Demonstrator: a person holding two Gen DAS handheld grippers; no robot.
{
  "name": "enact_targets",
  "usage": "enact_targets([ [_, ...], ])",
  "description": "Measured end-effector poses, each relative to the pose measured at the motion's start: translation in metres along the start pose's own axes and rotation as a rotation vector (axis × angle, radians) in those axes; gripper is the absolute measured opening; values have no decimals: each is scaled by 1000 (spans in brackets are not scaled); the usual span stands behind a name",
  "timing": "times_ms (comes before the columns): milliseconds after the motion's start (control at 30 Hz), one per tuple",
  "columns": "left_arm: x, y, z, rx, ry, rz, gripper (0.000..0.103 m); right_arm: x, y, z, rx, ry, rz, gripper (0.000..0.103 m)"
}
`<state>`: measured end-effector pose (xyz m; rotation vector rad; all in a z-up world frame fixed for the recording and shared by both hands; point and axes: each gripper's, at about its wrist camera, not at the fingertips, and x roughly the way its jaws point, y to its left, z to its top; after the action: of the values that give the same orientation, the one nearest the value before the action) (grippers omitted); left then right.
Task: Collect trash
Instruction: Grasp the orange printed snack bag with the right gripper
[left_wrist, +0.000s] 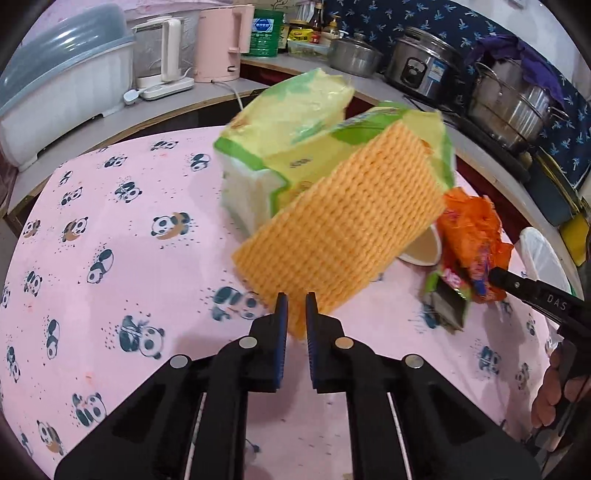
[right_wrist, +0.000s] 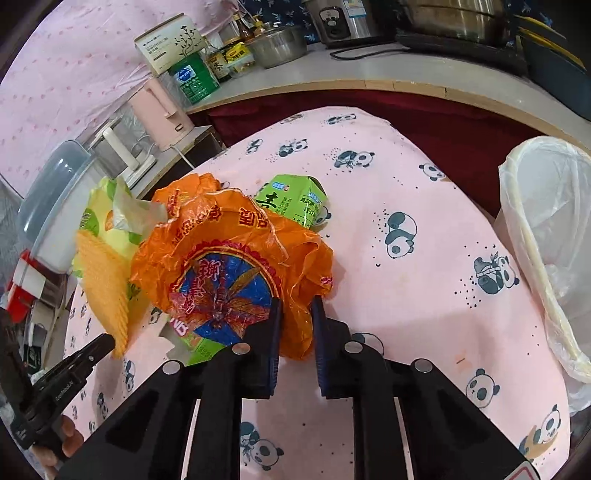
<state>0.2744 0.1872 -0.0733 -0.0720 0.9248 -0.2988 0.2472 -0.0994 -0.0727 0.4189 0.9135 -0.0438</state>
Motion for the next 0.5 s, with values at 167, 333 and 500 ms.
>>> enact_targets([
  [167,-7,-17,-11,-14,30,-73,10,-21,7,-7,-52,-31,-9,13],
  [333,-29,-19,-14,-71,-41,-16,73,-46,-8,-12,-8,-65,-4,13],
  [500,-41,-12,-2,-57,-111,47,74,-69,-4,0,12,-143,33,13],
])
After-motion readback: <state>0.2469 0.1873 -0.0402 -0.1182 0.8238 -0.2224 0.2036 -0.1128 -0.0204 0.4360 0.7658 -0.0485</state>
